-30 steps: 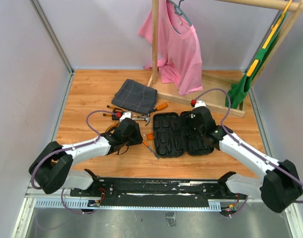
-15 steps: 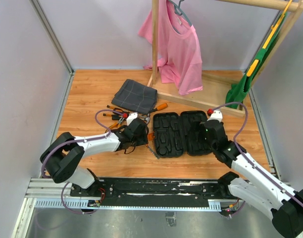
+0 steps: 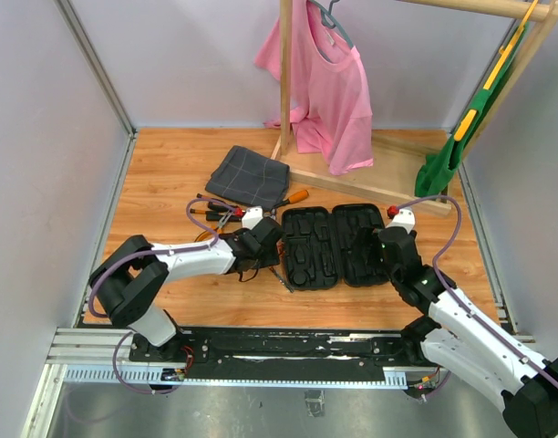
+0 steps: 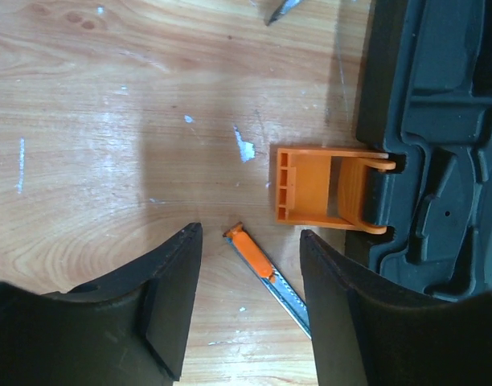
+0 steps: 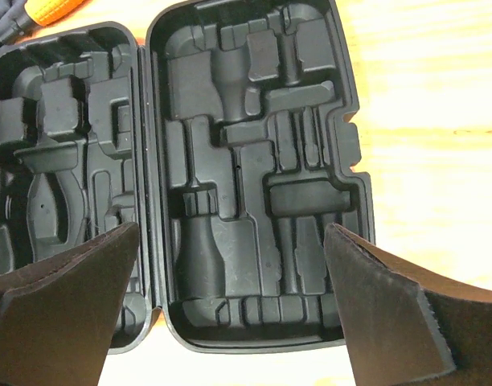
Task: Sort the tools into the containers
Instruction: Pick up the utility knife at the center of the board.
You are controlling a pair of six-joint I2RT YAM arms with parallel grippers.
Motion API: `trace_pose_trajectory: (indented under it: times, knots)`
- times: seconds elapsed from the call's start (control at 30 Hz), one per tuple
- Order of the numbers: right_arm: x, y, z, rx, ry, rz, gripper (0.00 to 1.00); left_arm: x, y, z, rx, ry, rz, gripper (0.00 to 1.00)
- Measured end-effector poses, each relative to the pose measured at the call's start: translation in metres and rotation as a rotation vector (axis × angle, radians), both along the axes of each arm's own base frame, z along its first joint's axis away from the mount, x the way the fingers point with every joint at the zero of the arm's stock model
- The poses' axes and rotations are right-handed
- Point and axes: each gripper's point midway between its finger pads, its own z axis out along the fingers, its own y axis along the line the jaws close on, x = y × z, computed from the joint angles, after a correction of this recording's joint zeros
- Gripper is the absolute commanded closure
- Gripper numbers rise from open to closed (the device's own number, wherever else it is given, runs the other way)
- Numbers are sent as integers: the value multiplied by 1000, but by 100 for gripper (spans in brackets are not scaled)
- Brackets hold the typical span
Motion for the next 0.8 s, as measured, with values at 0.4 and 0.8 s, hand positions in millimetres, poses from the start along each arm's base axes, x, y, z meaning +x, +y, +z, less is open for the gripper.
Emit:
trace_pose_trajectory:
  times: [0.4, 0.8]
  knots:
    - [-5, -3, -10, 2, 13, -11, 1, -10, -12, -4, 64, 21, 4, 52]
    - [-8, -7, -18, -1, 22, -23, 1, -15, -11, -6, 108, 15, 18, 61]
